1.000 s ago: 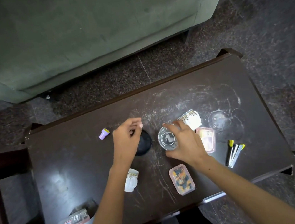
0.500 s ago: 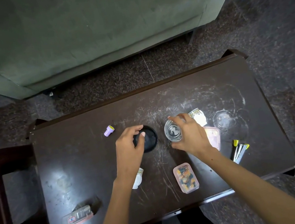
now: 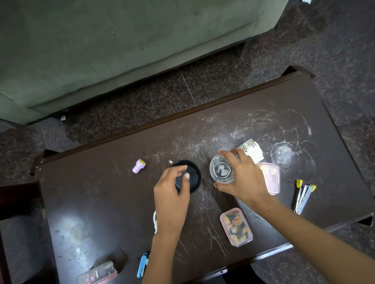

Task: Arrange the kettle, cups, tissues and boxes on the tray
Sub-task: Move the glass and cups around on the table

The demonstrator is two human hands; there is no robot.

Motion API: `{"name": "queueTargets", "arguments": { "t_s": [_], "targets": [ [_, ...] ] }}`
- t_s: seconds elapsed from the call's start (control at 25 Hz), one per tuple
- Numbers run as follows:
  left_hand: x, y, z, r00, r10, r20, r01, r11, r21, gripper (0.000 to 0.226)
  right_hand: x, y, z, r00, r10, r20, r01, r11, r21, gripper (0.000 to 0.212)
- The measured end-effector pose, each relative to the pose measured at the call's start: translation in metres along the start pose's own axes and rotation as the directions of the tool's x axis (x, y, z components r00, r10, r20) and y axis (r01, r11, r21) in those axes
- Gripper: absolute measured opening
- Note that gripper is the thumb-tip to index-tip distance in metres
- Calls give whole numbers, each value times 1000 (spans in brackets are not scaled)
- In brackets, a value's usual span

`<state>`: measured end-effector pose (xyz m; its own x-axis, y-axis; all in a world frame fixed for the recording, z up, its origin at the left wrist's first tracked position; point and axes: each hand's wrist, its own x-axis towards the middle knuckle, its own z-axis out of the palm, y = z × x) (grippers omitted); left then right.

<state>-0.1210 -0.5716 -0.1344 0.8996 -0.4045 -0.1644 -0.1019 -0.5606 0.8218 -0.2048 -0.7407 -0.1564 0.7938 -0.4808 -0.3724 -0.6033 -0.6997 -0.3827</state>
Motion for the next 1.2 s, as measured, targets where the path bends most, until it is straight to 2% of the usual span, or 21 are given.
{"name": "queueTargets", "arguments": {
  "t_s": [0.6,1.0,1.08,1.2],
  "targets": [
    [-10,-2,1,1000,-15,7,15,1000,13,18,-2,1,1,1000,-7,-10,7,1000,6,85],
    [-21,4,3,1000,2,24,-2,1000,-10,19,-3,-6,-5,999,10,36,-10,1000,-19,87],
    [-23,7,0,1000,-6,26,6,1000,-18,19,-8,-9,-9,1000,-13,-3,13,999,33,79],
    [-30,18,-11,999,-27,25,28,998,-52,19,-24,-23,-23,988,-78,-130,98,983,156,54]
  ]
}}
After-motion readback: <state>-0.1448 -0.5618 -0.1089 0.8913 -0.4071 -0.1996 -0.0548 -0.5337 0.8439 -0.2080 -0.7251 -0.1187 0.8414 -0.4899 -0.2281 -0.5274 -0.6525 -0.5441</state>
